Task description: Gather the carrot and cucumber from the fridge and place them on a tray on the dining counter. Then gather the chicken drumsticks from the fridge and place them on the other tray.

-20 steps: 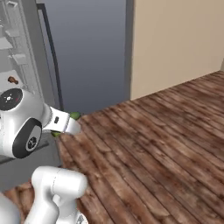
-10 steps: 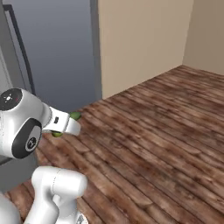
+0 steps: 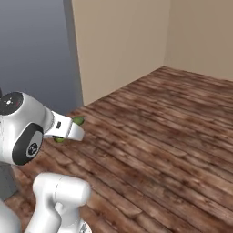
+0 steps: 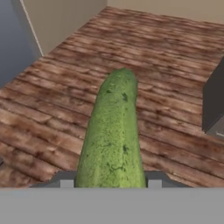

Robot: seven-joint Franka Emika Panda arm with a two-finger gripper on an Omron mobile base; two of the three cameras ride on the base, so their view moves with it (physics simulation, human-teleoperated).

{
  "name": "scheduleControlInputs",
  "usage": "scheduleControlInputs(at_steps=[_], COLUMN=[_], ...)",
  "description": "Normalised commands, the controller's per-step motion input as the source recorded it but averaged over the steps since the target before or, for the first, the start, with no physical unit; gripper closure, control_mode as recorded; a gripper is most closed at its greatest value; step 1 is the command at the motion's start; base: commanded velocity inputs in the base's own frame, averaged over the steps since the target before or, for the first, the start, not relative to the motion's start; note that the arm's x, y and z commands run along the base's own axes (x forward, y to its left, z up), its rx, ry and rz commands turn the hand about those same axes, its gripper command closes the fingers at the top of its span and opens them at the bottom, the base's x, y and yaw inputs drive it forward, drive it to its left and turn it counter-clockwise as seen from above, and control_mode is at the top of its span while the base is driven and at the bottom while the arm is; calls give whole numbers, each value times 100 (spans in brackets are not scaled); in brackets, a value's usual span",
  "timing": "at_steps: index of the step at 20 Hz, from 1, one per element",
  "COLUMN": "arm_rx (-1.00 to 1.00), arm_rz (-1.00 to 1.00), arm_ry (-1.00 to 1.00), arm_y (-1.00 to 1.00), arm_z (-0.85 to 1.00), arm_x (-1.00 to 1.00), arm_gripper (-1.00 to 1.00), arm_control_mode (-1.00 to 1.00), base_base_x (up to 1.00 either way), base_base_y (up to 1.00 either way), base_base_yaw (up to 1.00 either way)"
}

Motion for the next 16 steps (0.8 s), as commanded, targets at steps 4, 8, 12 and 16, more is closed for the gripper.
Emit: scheduleControlInputs(at_steps=[4, 8, 12, 16], arm_rx=[0, 0, 0, 0], arm_rz=[0, 0, 0, 0], arm_ry=[0, 0, 0, 0], arm_y=[0, 0, 0, 0], arm_z=[0, 0, 0, 0], arm_x=[0, 0, 0, 0], arm_gripper=[100, 100, 100, 100], arm_control_mode=[100, 100, 100, 100], base_base_x=[56, 58, 67, 79], base_base_y=[-13, -7, 0, 0], base_base_yaw=[-25, -24, -23, -20])
